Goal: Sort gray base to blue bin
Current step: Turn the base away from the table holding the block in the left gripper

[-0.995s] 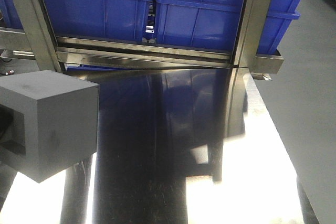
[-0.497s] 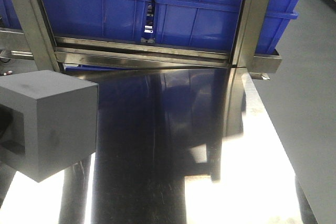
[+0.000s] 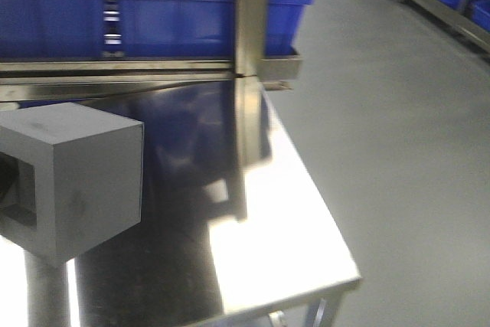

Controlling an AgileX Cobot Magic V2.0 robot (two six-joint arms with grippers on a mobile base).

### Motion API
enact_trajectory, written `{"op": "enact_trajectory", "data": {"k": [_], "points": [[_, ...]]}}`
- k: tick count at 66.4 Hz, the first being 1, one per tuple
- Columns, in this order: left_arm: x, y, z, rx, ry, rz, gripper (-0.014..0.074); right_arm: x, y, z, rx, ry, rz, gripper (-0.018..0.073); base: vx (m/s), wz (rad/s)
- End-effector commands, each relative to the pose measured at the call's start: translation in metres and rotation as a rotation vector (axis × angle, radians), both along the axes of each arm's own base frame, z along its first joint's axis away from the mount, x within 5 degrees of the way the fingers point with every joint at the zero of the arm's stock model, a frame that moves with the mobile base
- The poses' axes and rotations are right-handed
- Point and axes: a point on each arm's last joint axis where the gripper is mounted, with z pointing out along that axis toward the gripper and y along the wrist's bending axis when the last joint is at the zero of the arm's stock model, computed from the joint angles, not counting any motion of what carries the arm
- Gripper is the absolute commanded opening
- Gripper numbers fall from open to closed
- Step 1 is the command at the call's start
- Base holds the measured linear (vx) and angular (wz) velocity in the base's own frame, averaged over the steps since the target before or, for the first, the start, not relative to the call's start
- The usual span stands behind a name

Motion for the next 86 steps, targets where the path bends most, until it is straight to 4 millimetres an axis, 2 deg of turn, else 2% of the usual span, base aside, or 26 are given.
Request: {"op": "enact_trajectory", "data": {"k": [1, 44, 86], "points": [[-0.0026, 0.002, 0.019, -0.081, -0.109, 0.001, 0.0002, 0.0021, -0.0005, 0.0049, -0.021, -0.05, -0.003, -0.0005, -0.17, -0.66], [-0.0026, 0.002, 0.019, -0.081, -0.109, 0.001, 0.0002, 0.0021, -0.0005, 0.0049, -0.021, -0.05, -0.003, -0.0005, -0.12, -0.56], [-0.0026, 0.002, 0.019, -0.081, -0.109, 0.001, 0.0002, 0.0021, -0.0005, 0.0049, -0.021, -0.05, -0.003, -0.0005, 0.02, -0.5]]}}
